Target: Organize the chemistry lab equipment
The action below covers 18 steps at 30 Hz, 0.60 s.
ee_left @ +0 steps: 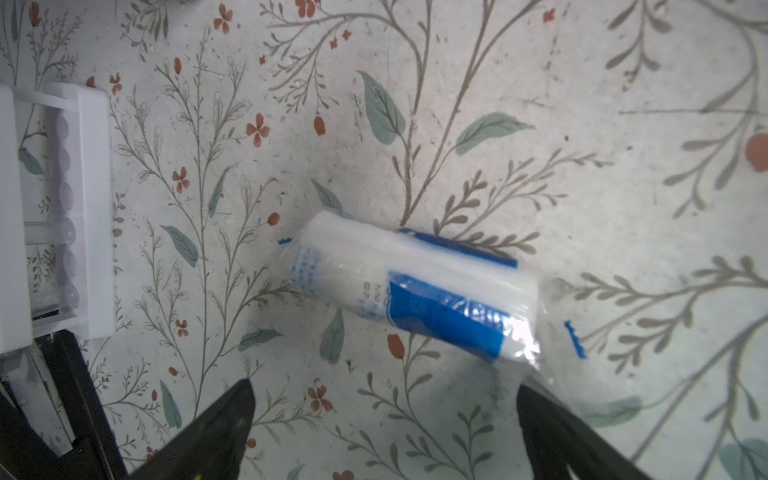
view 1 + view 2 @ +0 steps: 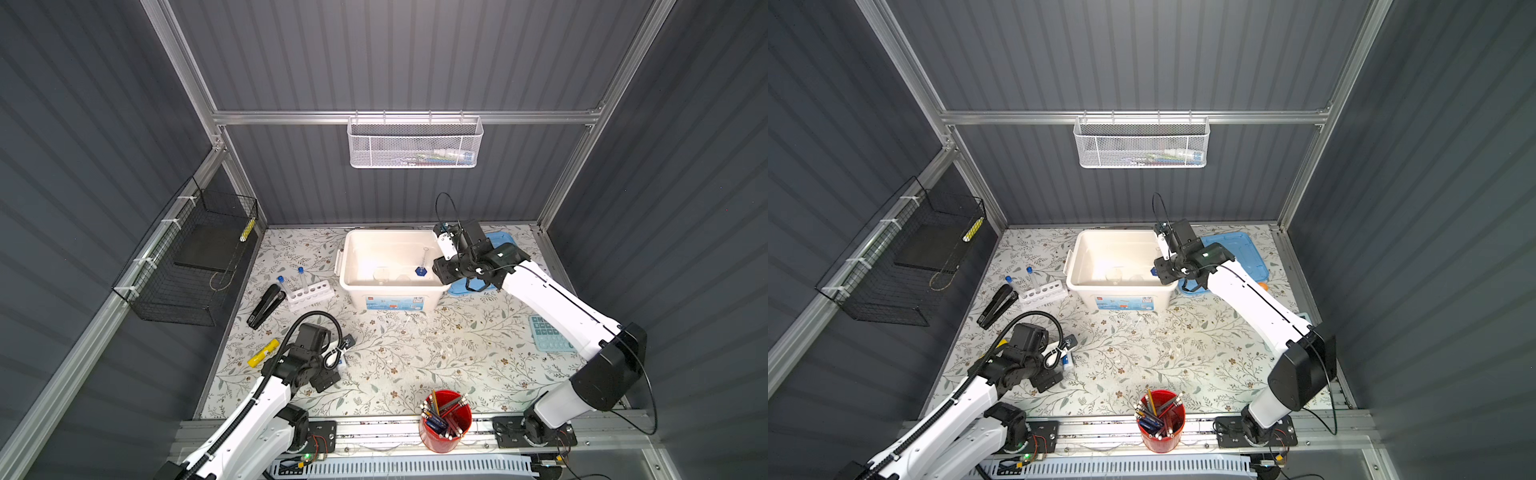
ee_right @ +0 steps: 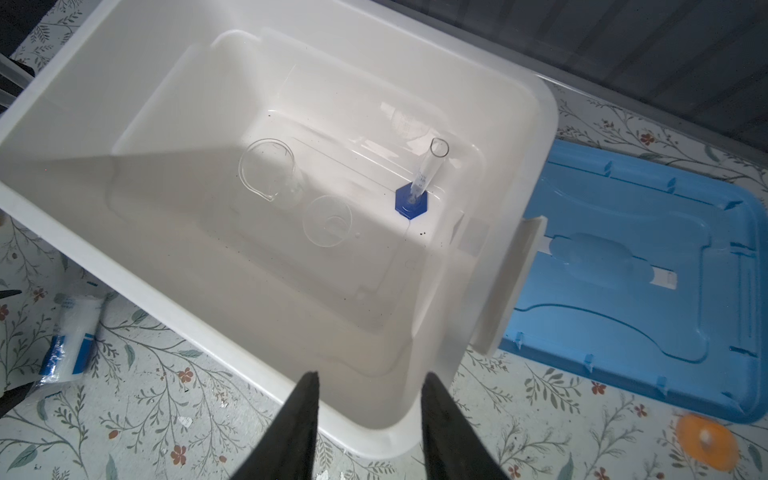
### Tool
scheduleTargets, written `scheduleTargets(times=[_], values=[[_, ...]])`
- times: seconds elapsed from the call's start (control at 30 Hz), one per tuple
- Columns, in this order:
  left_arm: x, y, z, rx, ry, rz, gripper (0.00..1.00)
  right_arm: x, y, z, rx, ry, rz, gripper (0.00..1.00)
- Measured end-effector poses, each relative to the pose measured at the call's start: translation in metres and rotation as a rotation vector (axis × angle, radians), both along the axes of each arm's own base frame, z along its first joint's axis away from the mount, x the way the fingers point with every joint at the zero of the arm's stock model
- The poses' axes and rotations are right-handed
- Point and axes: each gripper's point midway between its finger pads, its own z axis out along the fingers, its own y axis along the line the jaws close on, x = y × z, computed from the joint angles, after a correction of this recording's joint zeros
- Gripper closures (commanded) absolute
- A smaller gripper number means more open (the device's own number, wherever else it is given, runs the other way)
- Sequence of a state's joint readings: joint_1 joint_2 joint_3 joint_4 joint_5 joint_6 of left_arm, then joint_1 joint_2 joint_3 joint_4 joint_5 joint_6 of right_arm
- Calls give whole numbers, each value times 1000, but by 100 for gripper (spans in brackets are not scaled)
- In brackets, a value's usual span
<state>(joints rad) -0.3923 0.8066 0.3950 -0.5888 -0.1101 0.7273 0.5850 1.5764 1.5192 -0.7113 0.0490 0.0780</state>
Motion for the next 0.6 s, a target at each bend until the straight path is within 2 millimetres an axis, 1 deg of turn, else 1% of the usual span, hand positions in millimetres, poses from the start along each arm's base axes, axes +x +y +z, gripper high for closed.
scheduleTargets(times=[0.17, 0.4, 0.53, 0.6], values=[[8, -4, -3, 0, 12, -1, 2, 1, -2, -3, -1, 2, -4, 57], [29, -21, 10, -60, -19, -4, 4, -2, -6, -2, 2, -5, -9, 57], [32, -31, 12, -91, -4, -14, 6, -4, -8, 0, 3, -9, -9, 57], [35, -36, 17, -110, 2, -14, 6, -5, -10, 1, 4, -13, -10, 57]])
